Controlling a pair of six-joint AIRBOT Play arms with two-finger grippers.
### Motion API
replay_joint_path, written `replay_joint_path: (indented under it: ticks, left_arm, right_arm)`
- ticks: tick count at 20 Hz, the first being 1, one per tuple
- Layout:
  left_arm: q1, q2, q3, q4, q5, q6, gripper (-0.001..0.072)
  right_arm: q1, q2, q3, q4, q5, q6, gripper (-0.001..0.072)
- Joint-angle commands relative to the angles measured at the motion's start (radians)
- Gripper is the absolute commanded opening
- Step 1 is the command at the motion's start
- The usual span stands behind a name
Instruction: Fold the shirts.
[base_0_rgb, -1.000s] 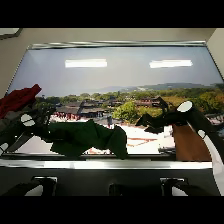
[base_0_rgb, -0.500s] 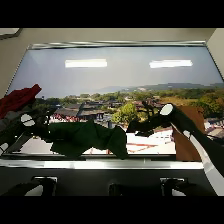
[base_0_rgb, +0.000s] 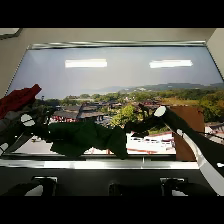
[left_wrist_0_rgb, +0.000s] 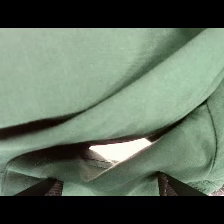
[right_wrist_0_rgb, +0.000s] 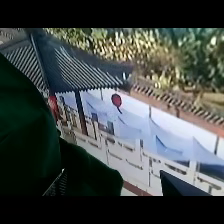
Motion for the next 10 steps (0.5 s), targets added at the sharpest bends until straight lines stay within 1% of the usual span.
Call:
replay_joint_path:
  ticks: [1,2,3,4,5,6,7,8,10]
  left_arm:
    - [0.001,0.000,-0.001,0.000,-0.001,0.000,0.0665]
    - [0.001,0.000,-0.001,0.000,-0.002,0.000,0.0665]
    - [0.001,0.000,-0.001,0.000,-0.002,0.000,0.0665]
    - [0.001,0.000,-0.001,0.000,-0.002,0.001,0.0666]
    - [0.001,0.000,-0.001,0.000,-0.002,0.001,0.0665]
    - [0.001,0.000,-0.001,0.000,-0.002,0.000,0.0666]
    - [0.001,0.000,-0.001,0.000,-0.002,0.001,0.0665]
    - [0.001,0.000,-0.001,0.000,-0.002,0.001,0.0665]
    - [0.001,0.000,-0.001,0.000,-0.005,0.001,0.0665]
  right_arm:
    - [0.071,-0.027,0.000,0.002,-0.020,-0.005,0.0682]
    - [0.097,-0.029,0.000,-0.003,-0.039,-0.004,0.0661]
    - [0.115,-0.029,0.000,-0.002,-0.057,-0.003,0.0658]
    - [0.129,-0.029,0.000,0.000,-0.071,0.001,0.0609]
    - [0.134,-0.029,0.000,0.001,-0.077,0.005,0.0438]
    - [0.134,-0.029,0.000,0.001,-0.078,0.013,0.0217]
    - [0.134,-0.029,0.000,0.000,-0.085,0.019,0.0048]
    - [0.134,-0.027,0.000,0.001,-0.085,0.019,0.0036]
    - [0.134,-0.020,0.000,0.000,-0.087,0.019,0.0035]
